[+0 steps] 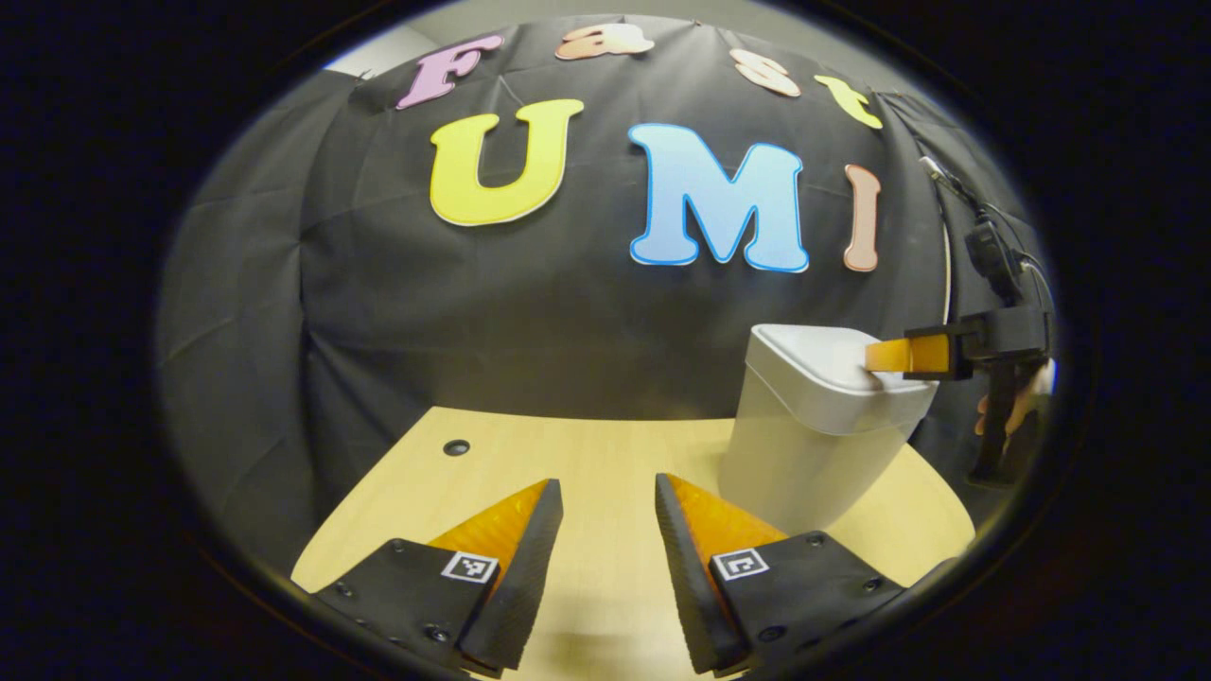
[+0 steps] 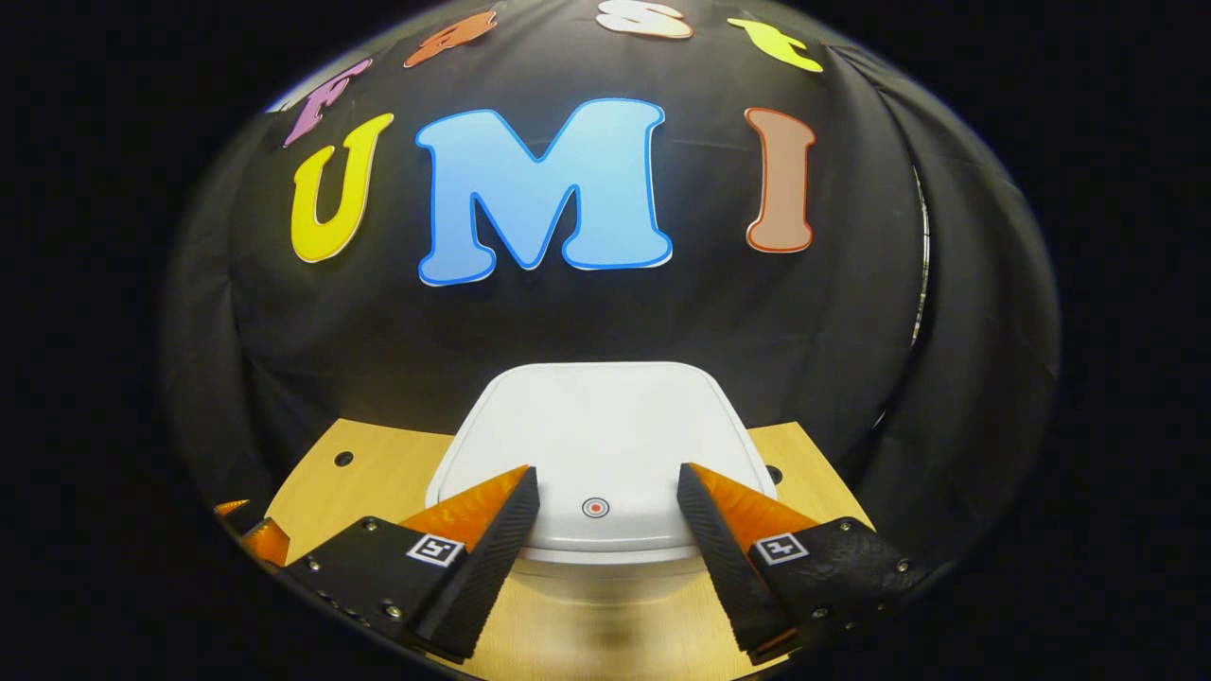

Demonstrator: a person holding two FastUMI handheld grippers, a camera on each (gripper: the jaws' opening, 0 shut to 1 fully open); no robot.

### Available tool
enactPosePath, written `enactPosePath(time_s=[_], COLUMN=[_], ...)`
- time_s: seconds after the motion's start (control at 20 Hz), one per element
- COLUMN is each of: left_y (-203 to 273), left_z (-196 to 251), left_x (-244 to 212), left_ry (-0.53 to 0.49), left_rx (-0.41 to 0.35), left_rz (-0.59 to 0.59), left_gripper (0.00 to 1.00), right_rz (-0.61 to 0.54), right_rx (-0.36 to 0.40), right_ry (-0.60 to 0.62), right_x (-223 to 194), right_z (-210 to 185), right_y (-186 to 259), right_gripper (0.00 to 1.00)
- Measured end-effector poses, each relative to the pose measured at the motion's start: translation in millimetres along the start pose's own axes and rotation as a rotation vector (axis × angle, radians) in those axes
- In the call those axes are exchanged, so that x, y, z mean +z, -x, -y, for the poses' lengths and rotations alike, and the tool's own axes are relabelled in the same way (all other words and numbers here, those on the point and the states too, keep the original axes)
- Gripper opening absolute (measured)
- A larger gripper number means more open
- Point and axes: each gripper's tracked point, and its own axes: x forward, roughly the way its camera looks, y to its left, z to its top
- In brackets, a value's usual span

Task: Press the lid of the desktop garbage bin to open it, pick up the crumpled paper on the desktop and throw it into the bin, then pick up the pop can on the desktop and drop it into the bin, and finally close the garbage bin lid.

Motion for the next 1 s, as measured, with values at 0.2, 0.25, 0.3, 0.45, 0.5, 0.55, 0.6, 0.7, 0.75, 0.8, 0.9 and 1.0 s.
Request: enactPosePath(time_s=[0.2, 0.25, 0.3, 0.45, 0.5, 0.55, 0.6, 0.7, 0.75, 0.8, 0.9, 1.0], left_y=[-4.6, -5.0, -4.7, -4.4, -4.3, -4.1, -4.2, -3.4, -1.9, -1.0, 1.2, 4.7], left_z=[5.2, 6.1, 7.3, 8.2, 7.8, 6.1, 3.9, 0.1, -1.3, -2.3, -1.4, 3.0], left_x=[1.1, 1.6, 4.0, 11.2, 13.9, 15.6, 17.8, 22.4, 24.6, 26.6, 33.4, 41.3], left_ry=[-0.005, -0.009, -0.015, -0.039, -0.036, -0.03, -0.022, -0.011, -0.011, -0.011, -0.01, -0.007], left_rx=[-0.02, -0.024, -0.028, -0.033, -0.034, -0.033, -0.031, -0.022, -0.017, -0.015, -0.015, -0.022], left_rz=[-0.001, 0.001, 0.005, 0.02, 0.023, 0.027, 0.032, 0.041, 0.044, 0.05, 0.065, 0.084], left_gripper=[0.67, 0.68, 0.67, 0.68, 0.68, 0.67, 0.68, 0.68, 0.68, 0.68, 0.67, 0.68], right_rz=[0.003, 0.009, 0.018, 0.011, 0.003, -0.014, -0.024, -0.032, -0.035, -0.036, -0.036, -0.016], right_rx=[0.006, 0.008, 0.012, 0.006, -0.003, -0.01, -0.016, -0.016, -0.012, -0.006, 0.005, 0.008], right_ry=[0.017, 0.012, 0.004, -0.033, -0.035, -0.031, -0.027, -0.029, -0.035, -0.046, -0.067, -0.069], right_x=[0.1, 1.5, 3.4, 5.2, 6.9, 6.9, 8.1, 9.7, 10.5, 12.3, 11.5, 13.5], right_z=[0.9, 1.0, 1.2, 1.5, 1.4, 1.3, 1.6, 1.4, 1.5, 2.1, 1.8, 2.7], right_y=[0.2, 0.3, 0.4, -1.3, -1.2, -1.7, -2.8, -4.6, -4.8, -4.0, -1.3, 7.9], right_gripper=[0.96, 0.96, 0.96, 0.95, 0.95, 0.95, 0.95, 0.94, 0.95, 0.95, 0.95, 0.95])
